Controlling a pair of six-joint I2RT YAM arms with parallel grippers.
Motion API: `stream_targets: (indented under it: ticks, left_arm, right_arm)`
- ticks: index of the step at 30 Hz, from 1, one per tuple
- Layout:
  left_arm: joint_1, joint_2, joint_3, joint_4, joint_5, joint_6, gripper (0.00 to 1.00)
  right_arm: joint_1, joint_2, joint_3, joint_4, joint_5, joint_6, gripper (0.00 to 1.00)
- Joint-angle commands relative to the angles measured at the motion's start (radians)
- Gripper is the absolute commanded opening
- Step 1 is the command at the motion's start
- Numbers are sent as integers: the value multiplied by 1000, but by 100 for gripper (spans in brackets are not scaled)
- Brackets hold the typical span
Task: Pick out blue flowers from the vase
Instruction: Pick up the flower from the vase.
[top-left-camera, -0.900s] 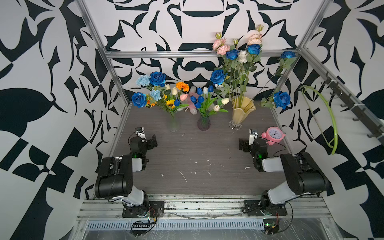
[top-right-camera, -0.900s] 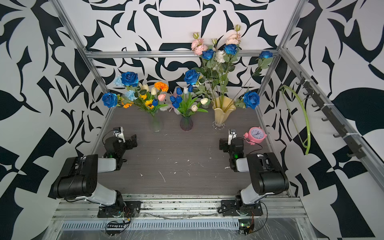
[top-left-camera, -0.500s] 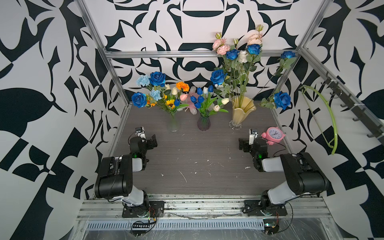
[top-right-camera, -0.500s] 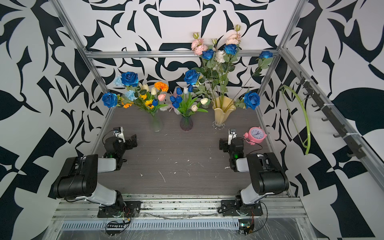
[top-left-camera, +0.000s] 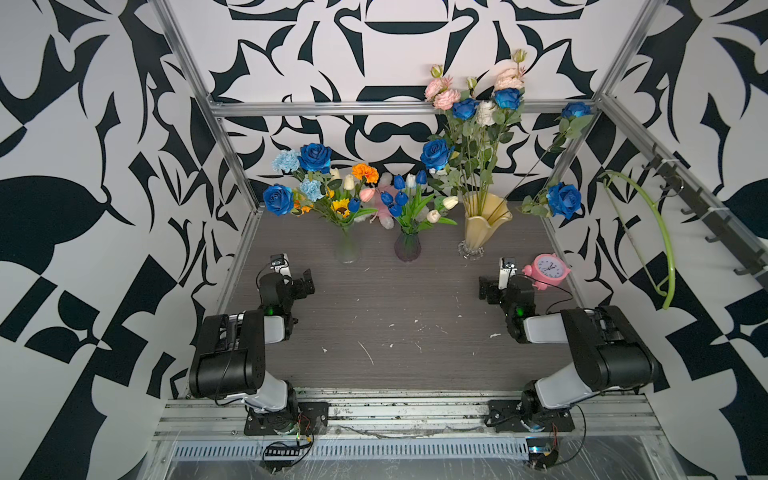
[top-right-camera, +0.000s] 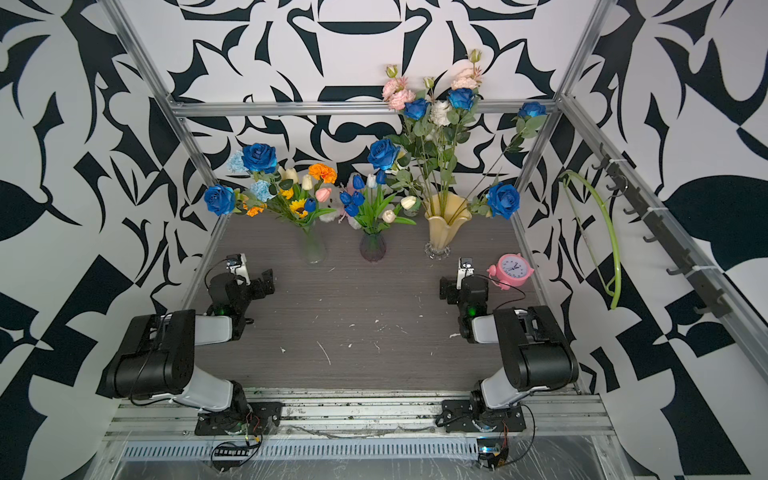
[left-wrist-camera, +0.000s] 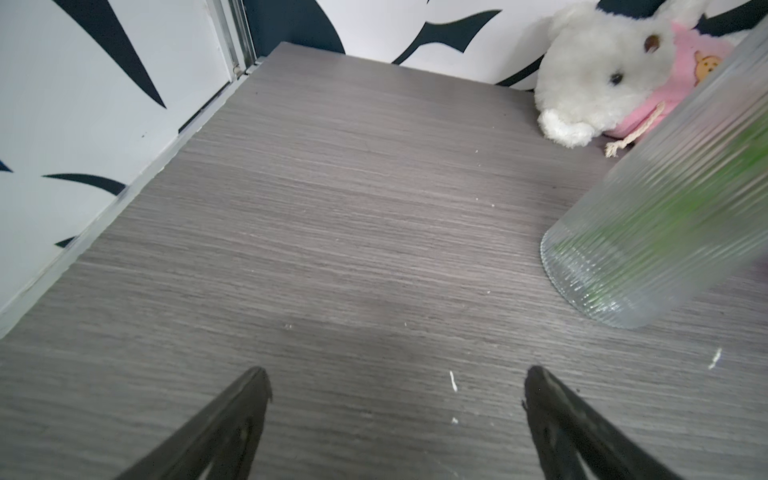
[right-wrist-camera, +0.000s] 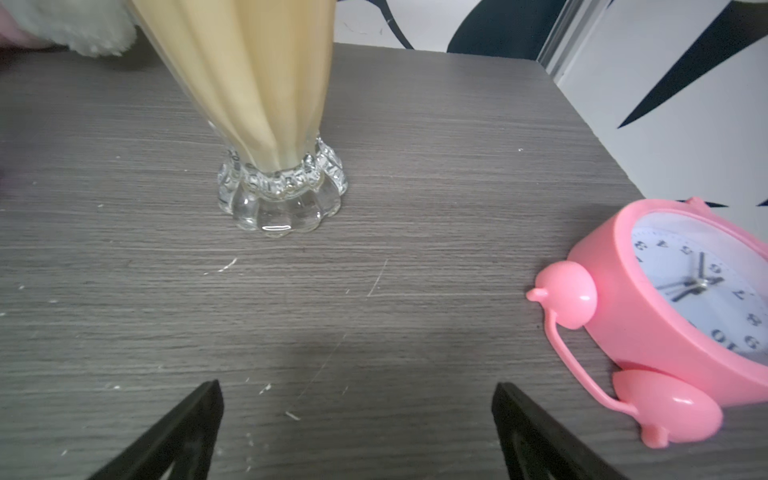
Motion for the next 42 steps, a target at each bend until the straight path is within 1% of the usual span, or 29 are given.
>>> stream_targets:
  ticks: [1, 4, 8, 11, 14, 15, 18, 22, 25, 27, 30, 35, 39, 42]
  left_arm:
    - [5, -97, 75, -150, -13, -13, 99]
    - [3, -165, 92, -210, -22, -23, 99]
    - [3, -290, 128, -330, -31, -84, 99]
    - [2, -349, 187, -479, -12, -134, 99]
    - [0, -405, 215, -560, 35, -195, 99]
    - [-5, -429, 216, -579, 49, -208, 99]
    - [-42, -504, 229, -663, 61, -220, 100]
    - [-113, -602, 245, -775, 53, -214, 100]
    - [-174, -671, 247, -845, 28, -217, 100]
    - [-219, -703, 248, -886, 2, -218, 100]
    - [-276, -731, 252, -932, -27, -217, 100]
    - [-390, -741, 283, -993, -73, -219, 100]
    - [-529, -721, 311, -1008, -148, -216, 100]
    - [-654, -668, 357, -1014, -219, -201, 99]
  right_arm:
    - [3, -132, 135, -235, 71, 26, 100]
    - [3, -246, 168, -392, 59, 70, 100]
    - [-5, -429, 134, -524, 83, 204, 100]
    - [-5, -551, 143, -689, 50, 214, 100]
    - [-6, -661, 152, -816, 50, 231, 100]
    - [-5, -697, 150, -838, 11, 234, 100]
    - [-5, -773, 164, -872, -27, 237, 98]
    - [-5, -774, 225, -904, -86, 225, 95]
    - [-5, -772, 271, -906, -89, 216, 95]
    - [-4, -750, 298, -902, -93, 193, 95]
    - [-5, -707, 336, -879, -134, 172, 95]
    - [-5, -669, 395, -831, -138, 150, 94]
    - [-4, -618, 437, -806, -156, 141, 94]
    - [-6, -585, 446, -794, -153, 182, 94]
